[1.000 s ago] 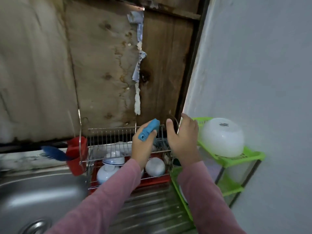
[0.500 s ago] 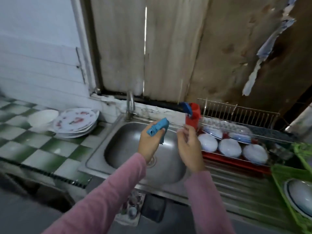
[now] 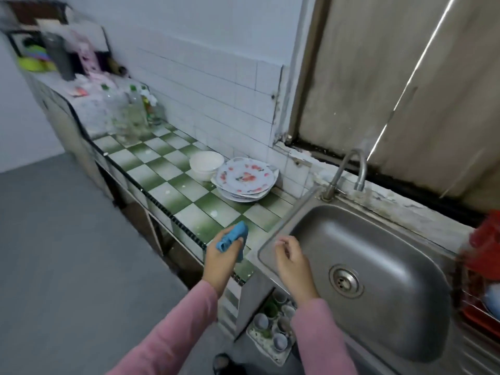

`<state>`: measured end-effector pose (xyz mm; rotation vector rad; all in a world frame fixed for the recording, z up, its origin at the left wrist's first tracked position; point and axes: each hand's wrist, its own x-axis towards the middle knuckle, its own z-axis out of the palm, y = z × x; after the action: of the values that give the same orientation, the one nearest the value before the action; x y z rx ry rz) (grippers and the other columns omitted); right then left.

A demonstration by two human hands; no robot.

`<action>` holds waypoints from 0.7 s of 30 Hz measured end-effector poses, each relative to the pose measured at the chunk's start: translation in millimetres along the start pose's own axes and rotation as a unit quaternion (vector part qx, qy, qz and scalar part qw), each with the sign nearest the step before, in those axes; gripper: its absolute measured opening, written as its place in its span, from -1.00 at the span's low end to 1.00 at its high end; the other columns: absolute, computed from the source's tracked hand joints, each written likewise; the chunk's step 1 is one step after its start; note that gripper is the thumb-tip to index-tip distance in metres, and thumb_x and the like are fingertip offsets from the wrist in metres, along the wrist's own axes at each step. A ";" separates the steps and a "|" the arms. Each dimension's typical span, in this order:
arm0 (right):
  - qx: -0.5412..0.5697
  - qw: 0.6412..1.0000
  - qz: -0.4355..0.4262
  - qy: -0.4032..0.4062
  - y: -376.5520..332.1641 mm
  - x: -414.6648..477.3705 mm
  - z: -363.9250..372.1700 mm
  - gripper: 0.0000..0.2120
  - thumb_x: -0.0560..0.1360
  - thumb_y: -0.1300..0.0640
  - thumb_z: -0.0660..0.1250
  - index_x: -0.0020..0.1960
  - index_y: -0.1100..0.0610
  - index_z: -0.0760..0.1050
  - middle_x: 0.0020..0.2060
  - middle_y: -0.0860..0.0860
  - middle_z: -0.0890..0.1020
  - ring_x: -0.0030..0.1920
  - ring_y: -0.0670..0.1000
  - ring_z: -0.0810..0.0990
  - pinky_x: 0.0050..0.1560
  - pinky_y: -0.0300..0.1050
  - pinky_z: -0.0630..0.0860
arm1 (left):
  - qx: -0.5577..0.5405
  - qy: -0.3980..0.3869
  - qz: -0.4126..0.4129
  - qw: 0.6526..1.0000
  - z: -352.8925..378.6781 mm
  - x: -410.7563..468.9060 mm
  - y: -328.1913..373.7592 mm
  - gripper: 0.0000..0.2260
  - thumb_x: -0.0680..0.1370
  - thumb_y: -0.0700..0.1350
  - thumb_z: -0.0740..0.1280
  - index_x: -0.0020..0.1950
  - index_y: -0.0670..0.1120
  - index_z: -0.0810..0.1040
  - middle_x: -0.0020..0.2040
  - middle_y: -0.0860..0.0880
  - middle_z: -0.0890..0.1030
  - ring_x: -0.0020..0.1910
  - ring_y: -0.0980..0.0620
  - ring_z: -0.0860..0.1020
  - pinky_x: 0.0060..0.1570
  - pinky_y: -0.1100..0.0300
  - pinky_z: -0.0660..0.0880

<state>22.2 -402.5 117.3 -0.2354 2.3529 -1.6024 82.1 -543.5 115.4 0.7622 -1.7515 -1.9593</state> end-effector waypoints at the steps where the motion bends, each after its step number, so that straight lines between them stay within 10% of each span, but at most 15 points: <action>1: -0.001 1.000 0.001 -0.011 -2.5 10.6 12.2 -0.76 0.65 0.10 0.19 0.28 0.11 0.46 0.04 -0.03 0.60 0.05 -0.05 0.56 -0.10 -0.37 0.40 | -0.003 0.020 -0.004 1.000 -11.2 11.4 -2.1 -0.82 0.57 -0.27 0.32 0.04 0.01 0.56 -0.07 -0.01 0.62 -0.12 0.06 0.56 -0.21 0.33 0.50; 11: -0.017 0.997 0.022 -0.074 -44.5 159.6 123.8 -0.89 0.65 0.12 0.20 0.15 0.00 0.44 0.09 -0.01 0.59 0.05 -0.07 0.55 -0.12 -0.26 0.40 | 0.015 0.078 0.005 0.997 -84.2 190.9 16.3 -0.80 0.57 -0.25 0.32 0.07 0.05 0.55 -0.04 0.00 0.61 -0.06 0.02 0.56 -0.06 0.12 0.53; 21: -0.035 0.996 0.047 -0.071 -88.2 286.2 210.9 -0.58 0.63 -0.01 0.26 0.42 0.11 0.30 0.26 0.01 0.49 0.21 0.02 0.46 0.14 -0.12 0.33 | 0.011 0.098 -0.029 0.995 -142.2 336.6 34.9 -0.77 0.57 -0.23 0.31 0.20 -0.02 0.53 0.03 -0.04 0.60 -0.01 -0.04 0.55 0.02 0.02 0.52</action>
<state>-182.9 -704.5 86.5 -0.2420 2.2797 -1.4138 -88.9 -867.8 96.7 0.9879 -1.6534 -1.8342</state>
